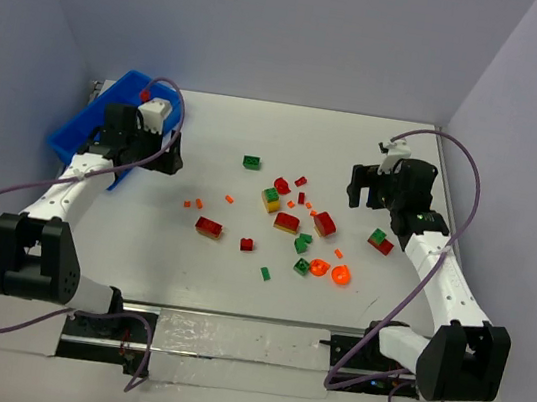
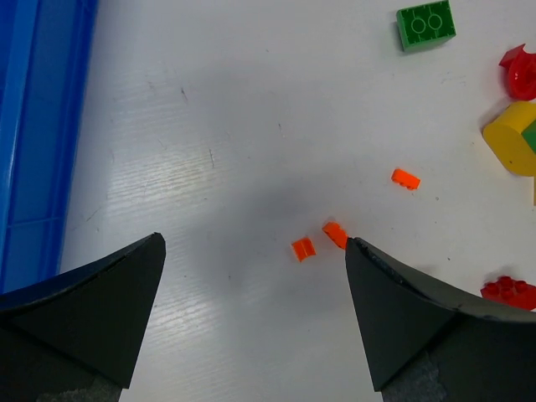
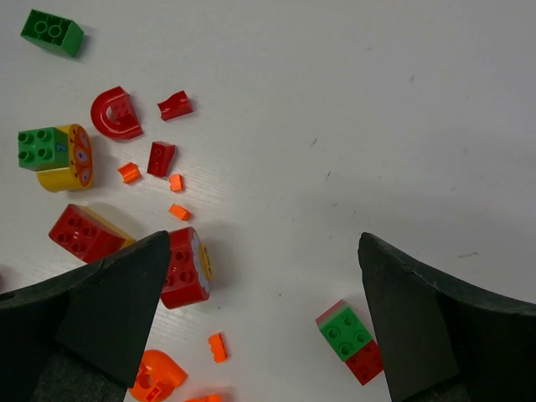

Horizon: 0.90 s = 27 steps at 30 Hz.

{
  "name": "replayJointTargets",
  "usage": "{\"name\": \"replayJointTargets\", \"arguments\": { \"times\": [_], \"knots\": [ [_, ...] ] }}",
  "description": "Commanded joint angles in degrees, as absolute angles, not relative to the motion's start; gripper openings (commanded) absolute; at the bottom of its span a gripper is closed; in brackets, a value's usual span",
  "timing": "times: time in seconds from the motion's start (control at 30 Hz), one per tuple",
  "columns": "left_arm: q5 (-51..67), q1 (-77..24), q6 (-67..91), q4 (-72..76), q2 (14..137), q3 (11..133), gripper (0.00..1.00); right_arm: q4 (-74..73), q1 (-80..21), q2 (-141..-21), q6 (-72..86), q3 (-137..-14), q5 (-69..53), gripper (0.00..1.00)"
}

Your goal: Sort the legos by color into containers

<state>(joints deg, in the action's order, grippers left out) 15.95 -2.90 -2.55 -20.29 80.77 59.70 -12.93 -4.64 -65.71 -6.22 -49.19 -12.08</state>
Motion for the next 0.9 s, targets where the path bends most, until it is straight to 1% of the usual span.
{"name": "replayJointTargets", "arguments": {
  "times": [0.0,0.13,0.2,0.23,0.3,0.4,0.53,0.73,0.87],
  "knots": [
    [21.87,-2.90,-8.07,-19.85,78.84,61.17,0.99,-11.95,-4.92,-64.86,-6.15,-52.56,-12.56,1.00],
    [30.03,-3.58,-19.91,-27.71,80.35,64.26,0.98,-13.55,-4.92,-65.78,-6.81,-53.52,-14.26,1.00],
    [32.54,-6.03,-28.62,-35.26,83.64,68.38,0.94,-13.97,-4.86,-65.98,-7.33,-53.61,-15.81,1.00],
    [33.23,-7.12,-32.01,-36.20,84.28,69.07,0.92,-14.10,-4.90,-66.01,-7.38,-53.61,-16.08,1.00],
    [32.93,-10.95,-37.48,-40.92,85.98,70.32,0.91,-14.66,-4.97,-66.47,-7.61,-54.03,-17.31,1.00],
    [34.08,-13.42,-44.71,-42.92,86.72,71.05,0.92,-16.11,-4.95,-67.23,-7.91,-55.02,-18.34,1.00],
    [38.90,-16.08,-53.58,-45.25,88.06,72.77,0.86,-16.37,-4.97,-67.43,-8.09,-54.76,-19.16,1.00],
    [37.06,-22.57,-63.83,-51.93,93.81,75.32,0.82,-17.62,-4.96,-69.30,-8.26,-55.98,-19.47,1.00],
    [35.26,-25.84,-68.07,-52.51,96.13,73.44,0.82,-18.10,-4.95,-70.03,-8.55,-56.62,-19.16,1.00]
  ]
}}
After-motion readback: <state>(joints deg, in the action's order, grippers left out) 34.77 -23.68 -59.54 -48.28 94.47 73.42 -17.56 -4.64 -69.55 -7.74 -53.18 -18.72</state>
